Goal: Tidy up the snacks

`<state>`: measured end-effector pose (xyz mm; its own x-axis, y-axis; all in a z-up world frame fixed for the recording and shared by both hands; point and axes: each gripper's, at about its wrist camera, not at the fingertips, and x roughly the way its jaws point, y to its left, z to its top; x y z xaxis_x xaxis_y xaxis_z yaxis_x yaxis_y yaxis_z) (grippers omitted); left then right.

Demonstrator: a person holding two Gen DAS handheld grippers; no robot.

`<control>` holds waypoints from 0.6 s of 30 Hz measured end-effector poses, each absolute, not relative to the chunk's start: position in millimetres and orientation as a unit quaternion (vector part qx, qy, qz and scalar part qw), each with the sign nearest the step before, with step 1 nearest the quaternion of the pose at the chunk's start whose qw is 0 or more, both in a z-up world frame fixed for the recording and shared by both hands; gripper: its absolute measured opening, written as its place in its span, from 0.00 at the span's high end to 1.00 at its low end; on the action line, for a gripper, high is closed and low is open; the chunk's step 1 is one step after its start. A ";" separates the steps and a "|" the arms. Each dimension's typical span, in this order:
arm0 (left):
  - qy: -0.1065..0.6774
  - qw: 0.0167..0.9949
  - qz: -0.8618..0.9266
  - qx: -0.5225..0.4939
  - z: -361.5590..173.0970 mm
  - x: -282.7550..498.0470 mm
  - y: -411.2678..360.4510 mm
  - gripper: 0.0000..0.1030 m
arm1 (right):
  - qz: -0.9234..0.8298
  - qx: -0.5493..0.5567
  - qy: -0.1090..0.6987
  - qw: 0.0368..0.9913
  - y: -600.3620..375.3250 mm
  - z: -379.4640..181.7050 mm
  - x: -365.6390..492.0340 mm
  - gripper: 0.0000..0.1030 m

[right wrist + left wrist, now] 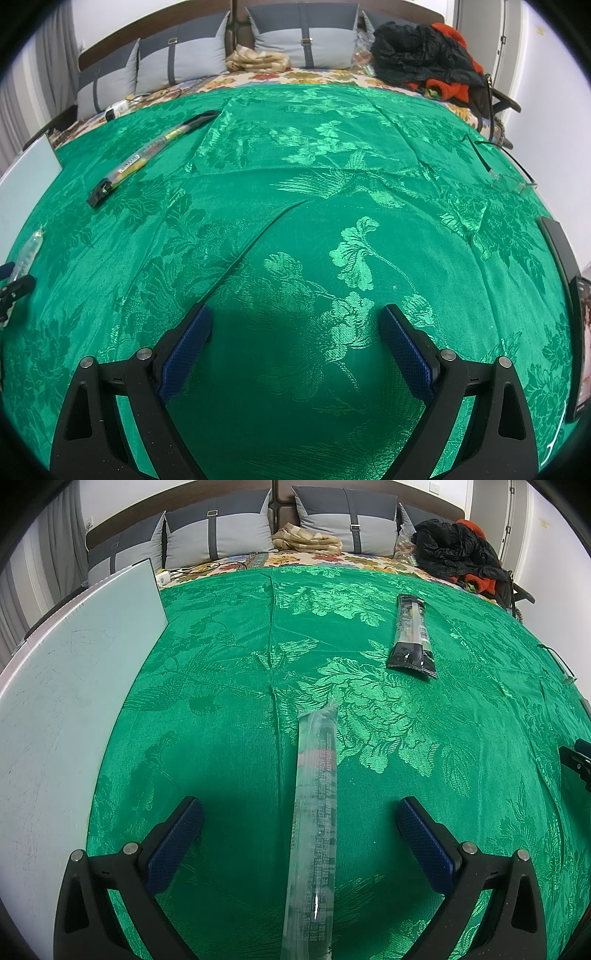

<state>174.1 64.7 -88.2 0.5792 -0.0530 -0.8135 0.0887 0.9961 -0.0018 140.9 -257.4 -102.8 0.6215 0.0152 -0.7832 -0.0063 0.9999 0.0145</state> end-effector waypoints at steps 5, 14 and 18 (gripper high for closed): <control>0.457 0.888 -0.040 0.020 -88.2 174.2 64.9 0.00 | 0.006 0.005 0.435 0.900 -257.5 -102.8 141.0 0.08; 0.457 0.888 -0.040 0.020 -88.2 174.0 64.9 0.00 | 0.006 0.005 0.435 0.900 -257.5 -102.8 141.2 0.08; 0.457 0.888 -0.041 0.019 -88.2 174.0 65.0 0.00 | 0.006 0.005 0.435 0.900 -258.2 -102.9 141.1 0.08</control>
<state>174.0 65.0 -88.2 0.5791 -0.0554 -0.8134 0.0905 0.9959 -0.0034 141.1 -258.2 -102.9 0.6217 0.0152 -0.7831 -0.0068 0.9999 0.0140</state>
